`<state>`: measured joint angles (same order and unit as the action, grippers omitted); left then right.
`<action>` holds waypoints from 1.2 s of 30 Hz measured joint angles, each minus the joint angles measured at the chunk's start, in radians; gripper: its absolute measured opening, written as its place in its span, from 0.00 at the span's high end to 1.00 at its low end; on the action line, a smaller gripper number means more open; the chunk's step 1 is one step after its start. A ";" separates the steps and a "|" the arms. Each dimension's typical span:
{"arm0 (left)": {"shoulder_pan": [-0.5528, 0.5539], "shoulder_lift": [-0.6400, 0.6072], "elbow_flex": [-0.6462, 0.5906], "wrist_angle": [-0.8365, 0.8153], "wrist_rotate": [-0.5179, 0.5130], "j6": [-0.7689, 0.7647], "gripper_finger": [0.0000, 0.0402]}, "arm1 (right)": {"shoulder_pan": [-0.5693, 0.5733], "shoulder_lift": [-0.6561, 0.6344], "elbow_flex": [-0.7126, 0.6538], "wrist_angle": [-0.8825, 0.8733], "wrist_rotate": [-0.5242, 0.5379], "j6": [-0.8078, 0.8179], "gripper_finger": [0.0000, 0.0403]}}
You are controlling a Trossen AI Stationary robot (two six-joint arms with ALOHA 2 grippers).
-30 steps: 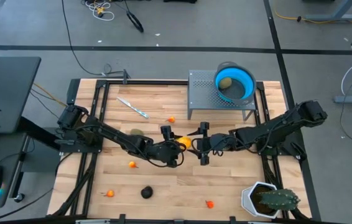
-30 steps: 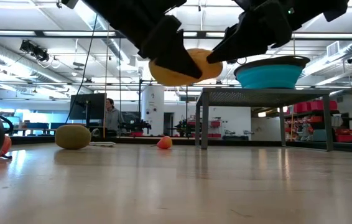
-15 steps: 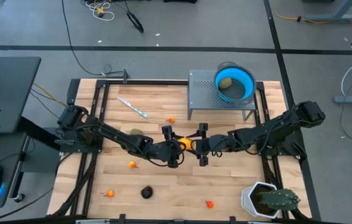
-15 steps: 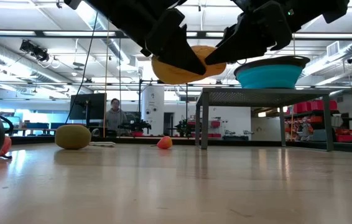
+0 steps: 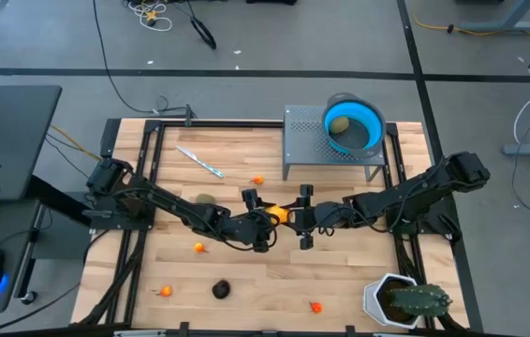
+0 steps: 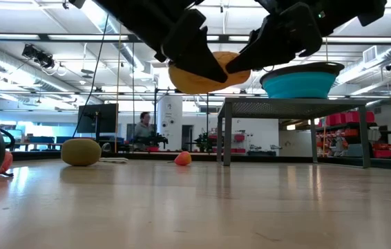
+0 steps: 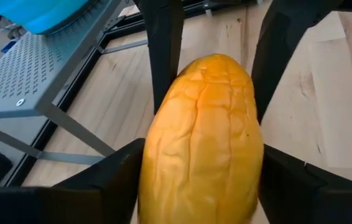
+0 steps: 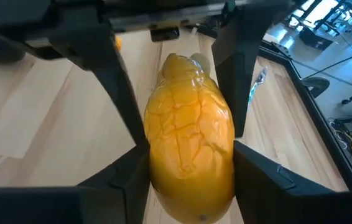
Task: Pick & Place Fruit
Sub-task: Put the yellow mango into the blue strainer bowl on the shelf
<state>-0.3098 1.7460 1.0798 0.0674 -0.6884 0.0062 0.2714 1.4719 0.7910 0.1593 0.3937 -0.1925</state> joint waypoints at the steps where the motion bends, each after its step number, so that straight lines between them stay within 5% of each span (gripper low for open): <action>1: -0.002 -0.003 0.000 0.000 0.001 -0.001 0.27 | 0.000 0.000 0.000 -0.001 0.000 0.000 0.52; 9: -0.030 -0.036 0.000 -0.021 -0.027 0.007 0.09 | 0.000 0.000 0.000 -0.024 0.086 -0.002 0.52; 15: -0.061 -0.128 0.000 -0.145 -0.155 -0.002 0.04 | 0.005 -0.029 0.000 -0.094 0.336 -0.009 0.52; 21: -0.093 -0.192 -0.010 -0.220 -0.161 -0.057 0.04 | 0.008 -0.088 0.000 -0.142 0.587 -0.039 0.52; 25: -0.098 -0.192 -0.064 -0.148 -0.139 -0.084 0.04 | -0.004 -0.127 0.000 -0.125 0.786 -0.105 0.52; 29: -0.096 -0.191 -0.181 0.147 0.023 -0.076 0.04 | -0.044 -0.171 0.000 -0.126 0.964 -0.161 0.52; 33: -0.097 -0.191 -0.282 0.396 0.092 -0.048 0.04 | -0.096 -0.224 0.000 -0.125 1.037 -0.190 0.52; 36: -0.091 -0.191 -0.314 0.426 0.105 -0.050 0.04 | -0.136 -0.264 0.000 -0.135 1.047 -0.201 0.52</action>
<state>-0.4011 1.5554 0.7653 0.4932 -0.5831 -0.0442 0.1352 1.2081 0.7906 0.0244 1.4403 -0.3937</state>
